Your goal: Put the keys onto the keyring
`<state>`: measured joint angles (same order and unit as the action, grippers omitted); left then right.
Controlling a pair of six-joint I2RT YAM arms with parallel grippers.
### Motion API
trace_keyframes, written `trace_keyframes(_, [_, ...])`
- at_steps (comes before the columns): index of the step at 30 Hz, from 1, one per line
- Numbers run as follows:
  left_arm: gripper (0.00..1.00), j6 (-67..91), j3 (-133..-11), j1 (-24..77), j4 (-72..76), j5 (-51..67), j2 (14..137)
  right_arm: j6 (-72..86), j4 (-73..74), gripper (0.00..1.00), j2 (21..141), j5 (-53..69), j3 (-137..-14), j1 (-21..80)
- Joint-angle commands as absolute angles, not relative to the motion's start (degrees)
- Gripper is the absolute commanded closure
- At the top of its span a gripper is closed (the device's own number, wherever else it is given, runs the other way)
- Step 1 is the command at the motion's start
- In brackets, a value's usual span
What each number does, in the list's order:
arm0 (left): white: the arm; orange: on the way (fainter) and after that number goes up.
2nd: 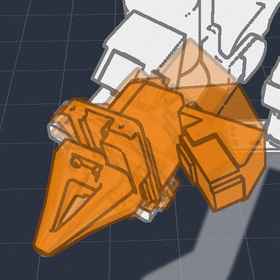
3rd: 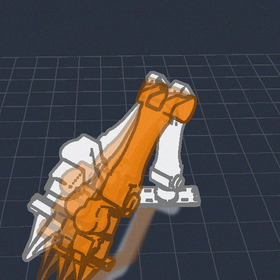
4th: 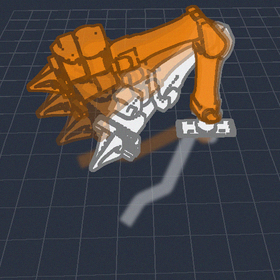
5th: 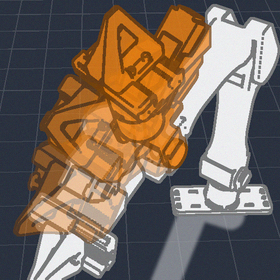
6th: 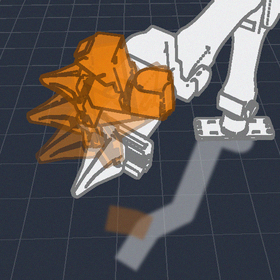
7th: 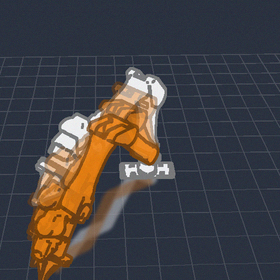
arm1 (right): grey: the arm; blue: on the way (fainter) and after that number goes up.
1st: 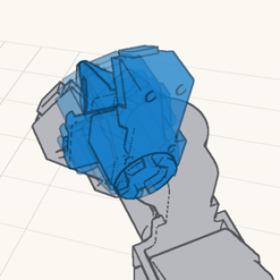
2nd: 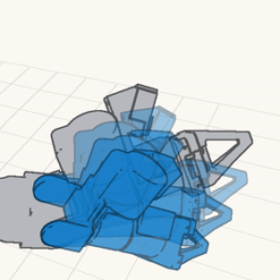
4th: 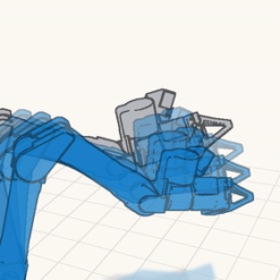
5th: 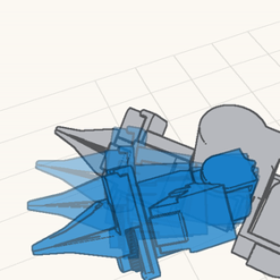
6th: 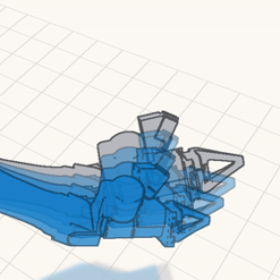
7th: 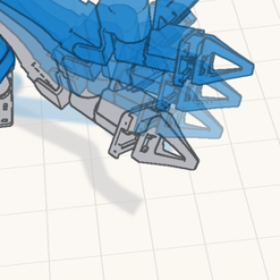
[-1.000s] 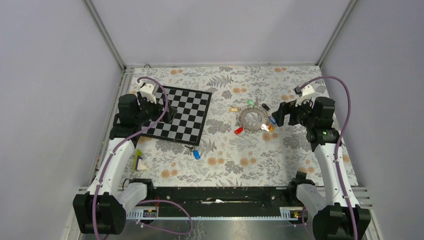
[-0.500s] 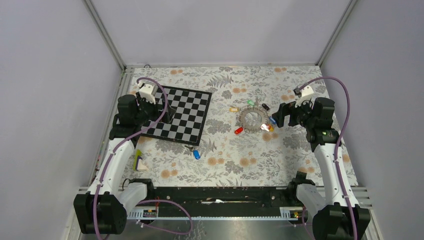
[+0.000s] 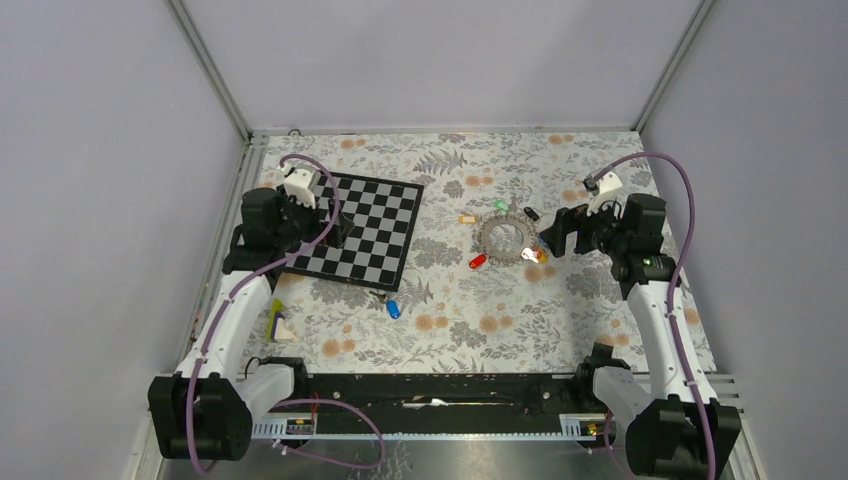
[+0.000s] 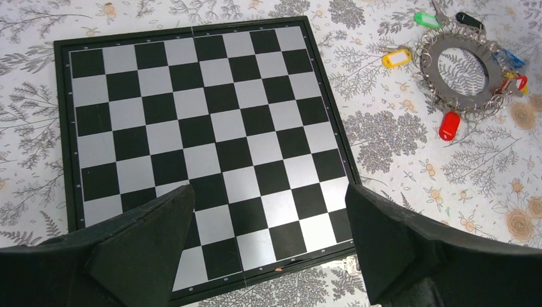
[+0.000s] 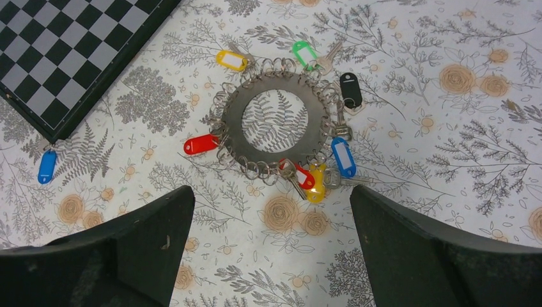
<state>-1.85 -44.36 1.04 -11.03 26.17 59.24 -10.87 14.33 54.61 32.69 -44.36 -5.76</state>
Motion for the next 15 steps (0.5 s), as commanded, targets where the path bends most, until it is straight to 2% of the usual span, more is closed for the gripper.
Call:
trace_keyframes(1, [0.01,-3.9,-45.7,2.9,-10.9,23.8,60.3,-13.0,15.2,0.00,56.4,33.7,-46.6,-6.1])
trace_keyframes(15, [0.01,-5.5,-46.6,3.0,-11.1,24.9,64.1,-14.7,16.4,0.00,67.8,33.7,-56.4,-5.6])
